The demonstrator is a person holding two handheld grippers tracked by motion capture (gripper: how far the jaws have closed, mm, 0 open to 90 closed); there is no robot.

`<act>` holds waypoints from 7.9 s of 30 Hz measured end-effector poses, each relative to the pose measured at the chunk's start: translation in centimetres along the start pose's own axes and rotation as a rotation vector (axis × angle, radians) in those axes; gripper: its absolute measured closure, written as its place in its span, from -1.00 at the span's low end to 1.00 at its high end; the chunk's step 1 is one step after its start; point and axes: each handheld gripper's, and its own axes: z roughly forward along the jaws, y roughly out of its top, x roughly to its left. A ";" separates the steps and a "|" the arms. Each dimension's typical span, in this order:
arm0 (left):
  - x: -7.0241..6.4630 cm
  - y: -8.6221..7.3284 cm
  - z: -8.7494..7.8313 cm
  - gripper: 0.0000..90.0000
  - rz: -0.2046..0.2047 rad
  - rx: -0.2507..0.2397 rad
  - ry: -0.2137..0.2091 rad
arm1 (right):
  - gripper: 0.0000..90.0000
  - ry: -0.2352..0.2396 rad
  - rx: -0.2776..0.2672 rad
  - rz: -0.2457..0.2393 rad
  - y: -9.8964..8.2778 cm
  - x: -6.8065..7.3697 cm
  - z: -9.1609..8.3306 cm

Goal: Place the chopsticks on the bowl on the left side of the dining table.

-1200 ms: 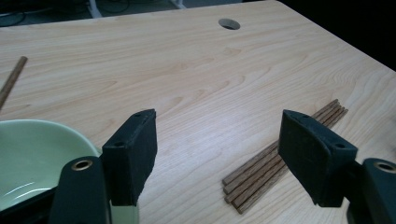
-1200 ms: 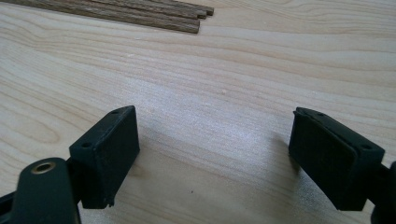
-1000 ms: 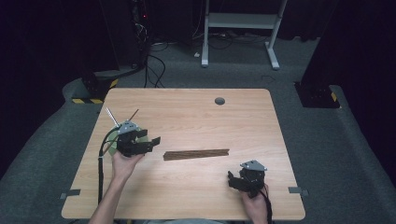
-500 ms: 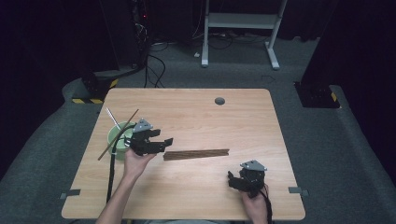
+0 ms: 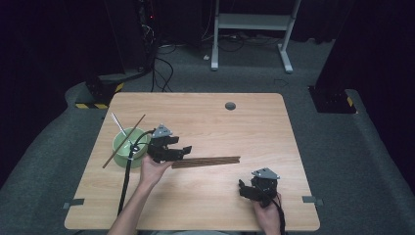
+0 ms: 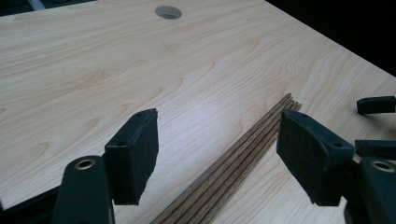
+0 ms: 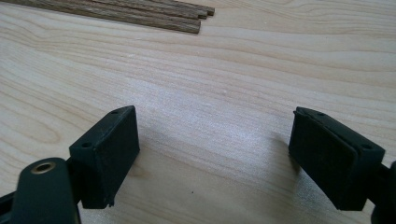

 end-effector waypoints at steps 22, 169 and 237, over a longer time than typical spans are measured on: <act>-1.8 0.0 3.5 -0.30 0.032 0.083 -0.016 | -0.65 0.000 0.000 0.000 0.0 0.0 0.0; -0.1 -1.4 11.1 0.62 0.095 0.230 0.140 | -0.65 0.003 0.000 -0.005 0.0 0.1 0.1; 3.7 -3.9 6.5 0.82 0.038 0.215 0.221 | -0.65 0.002 -0.001 -0.003 0.0 0.1 0.0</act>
